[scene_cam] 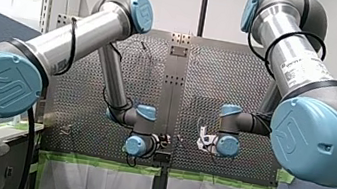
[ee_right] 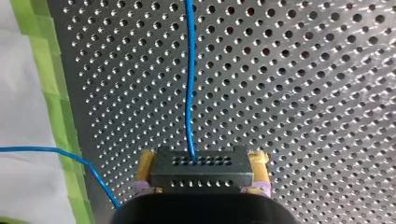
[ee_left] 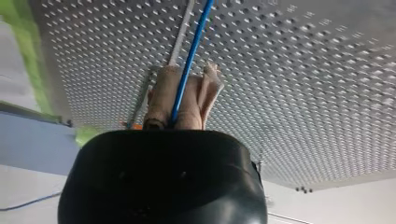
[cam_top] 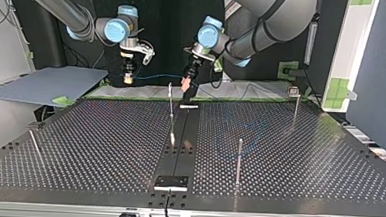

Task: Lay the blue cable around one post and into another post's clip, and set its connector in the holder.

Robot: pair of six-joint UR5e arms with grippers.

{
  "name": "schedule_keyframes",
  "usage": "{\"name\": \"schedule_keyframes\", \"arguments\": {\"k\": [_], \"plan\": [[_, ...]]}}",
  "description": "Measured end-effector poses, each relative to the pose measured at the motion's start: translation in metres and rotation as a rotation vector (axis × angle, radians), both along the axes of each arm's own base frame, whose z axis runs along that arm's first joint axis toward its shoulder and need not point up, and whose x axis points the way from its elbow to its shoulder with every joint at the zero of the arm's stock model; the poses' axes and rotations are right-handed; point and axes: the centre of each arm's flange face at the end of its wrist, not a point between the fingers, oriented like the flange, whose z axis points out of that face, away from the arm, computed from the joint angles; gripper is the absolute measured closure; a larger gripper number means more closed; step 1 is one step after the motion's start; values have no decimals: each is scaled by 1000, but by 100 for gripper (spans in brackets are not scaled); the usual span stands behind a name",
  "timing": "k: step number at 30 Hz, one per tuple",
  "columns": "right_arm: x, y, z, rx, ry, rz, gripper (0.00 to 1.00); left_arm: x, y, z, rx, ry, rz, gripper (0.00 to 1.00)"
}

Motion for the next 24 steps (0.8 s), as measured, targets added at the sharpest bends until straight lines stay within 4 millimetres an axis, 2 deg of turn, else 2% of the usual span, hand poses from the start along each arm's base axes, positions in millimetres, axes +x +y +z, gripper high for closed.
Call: {"name": "schedule_keyframes", "arguments": {"k": [6, 24], "plan": [[-2, 2, -2, 33, 20, -1, 100, 1, 0, -11, 17, 25, -6, 96], [-8, -13, 3, -11, -9, -10, 100, 13, 10, -11, 4, 15, 30, 96]]}}
